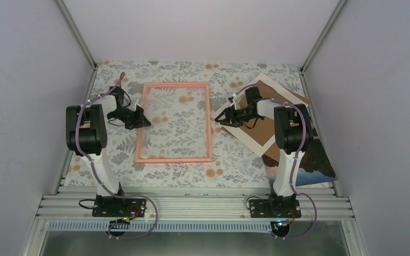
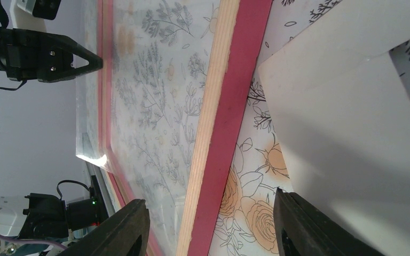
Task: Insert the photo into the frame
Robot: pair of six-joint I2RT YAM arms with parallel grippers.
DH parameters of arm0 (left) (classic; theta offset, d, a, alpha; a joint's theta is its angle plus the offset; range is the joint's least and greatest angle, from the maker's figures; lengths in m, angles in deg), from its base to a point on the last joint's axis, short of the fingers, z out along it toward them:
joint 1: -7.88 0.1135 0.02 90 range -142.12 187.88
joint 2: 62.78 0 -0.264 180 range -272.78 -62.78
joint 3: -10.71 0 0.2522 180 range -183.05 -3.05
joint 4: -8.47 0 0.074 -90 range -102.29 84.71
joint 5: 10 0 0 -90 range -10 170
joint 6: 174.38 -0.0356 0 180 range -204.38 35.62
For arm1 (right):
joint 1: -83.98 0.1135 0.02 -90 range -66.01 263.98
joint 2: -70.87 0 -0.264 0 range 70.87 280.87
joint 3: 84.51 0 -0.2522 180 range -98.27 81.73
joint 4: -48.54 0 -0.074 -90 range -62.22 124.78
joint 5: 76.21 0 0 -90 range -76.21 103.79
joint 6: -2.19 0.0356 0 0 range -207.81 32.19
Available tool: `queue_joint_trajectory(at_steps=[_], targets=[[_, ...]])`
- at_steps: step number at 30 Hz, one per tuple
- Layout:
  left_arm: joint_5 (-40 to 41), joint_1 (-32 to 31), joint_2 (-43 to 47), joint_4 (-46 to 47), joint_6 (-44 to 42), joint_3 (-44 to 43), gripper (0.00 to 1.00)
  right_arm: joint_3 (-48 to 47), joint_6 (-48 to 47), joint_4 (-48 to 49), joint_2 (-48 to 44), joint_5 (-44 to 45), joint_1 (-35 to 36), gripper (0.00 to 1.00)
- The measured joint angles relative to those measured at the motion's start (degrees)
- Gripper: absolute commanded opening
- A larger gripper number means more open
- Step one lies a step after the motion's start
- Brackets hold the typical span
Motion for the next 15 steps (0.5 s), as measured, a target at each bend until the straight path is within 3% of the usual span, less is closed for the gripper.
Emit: queue_joint_trajectory(at_steps=[2, 7, 13, 15], targets=[[-0.24, -0.02, 0.00, 0.04, 0.00, 0.02, 0.09, 0.00, 0.00, 0.00, 0.00, 0.00, 0.00, 0.58], [-0.20, -0.39, 0.00, 0.42, 0.15, 0.00, 0.41, 0.00, 0.00, 0.00, 0.00, 0.00, 0.00, 0.58], [2.38, -1.03, 0.79, -0.07, 0.02, -0.24, 0.61, 0.00, 0.00, 0.02, 0.00, 0.00, 0.00, 0.58], [3.65, -1.18, 1.36, -0.55, -0.26, -0.90, 0.63, 0.00, 0.00, 0.02, 0.00, 0.00, 0.00, 0.58]])
